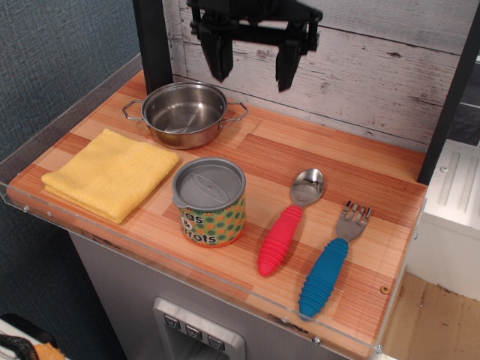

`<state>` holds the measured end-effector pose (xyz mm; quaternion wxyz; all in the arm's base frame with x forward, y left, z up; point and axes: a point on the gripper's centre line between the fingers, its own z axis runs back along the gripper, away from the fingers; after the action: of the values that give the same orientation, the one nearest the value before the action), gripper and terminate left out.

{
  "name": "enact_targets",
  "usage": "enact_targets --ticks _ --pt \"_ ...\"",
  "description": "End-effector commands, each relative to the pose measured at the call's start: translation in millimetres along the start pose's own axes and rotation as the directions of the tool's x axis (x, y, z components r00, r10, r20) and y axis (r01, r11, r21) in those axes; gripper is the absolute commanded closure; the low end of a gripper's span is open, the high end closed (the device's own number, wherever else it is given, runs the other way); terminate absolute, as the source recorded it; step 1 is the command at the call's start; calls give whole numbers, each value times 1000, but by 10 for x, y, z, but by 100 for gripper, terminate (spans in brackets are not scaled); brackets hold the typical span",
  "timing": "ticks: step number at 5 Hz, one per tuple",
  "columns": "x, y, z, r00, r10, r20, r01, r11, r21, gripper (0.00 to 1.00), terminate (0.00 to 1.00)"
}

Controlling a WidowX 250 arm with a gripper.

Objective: Pick up the can next to the red spoon and place it next to the wall by the pot

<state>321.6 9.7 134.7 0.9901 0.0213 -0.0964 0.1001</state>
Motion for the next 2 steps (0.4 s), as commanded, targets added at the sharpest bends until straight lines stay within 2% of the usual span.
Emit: enact_targets --ticks 1,2 --pt "-370 225 31 983 -87 -160 99 993 64 0 0" --pt "-610 315 -45 957 -162 -242 181 982 58 0 0"
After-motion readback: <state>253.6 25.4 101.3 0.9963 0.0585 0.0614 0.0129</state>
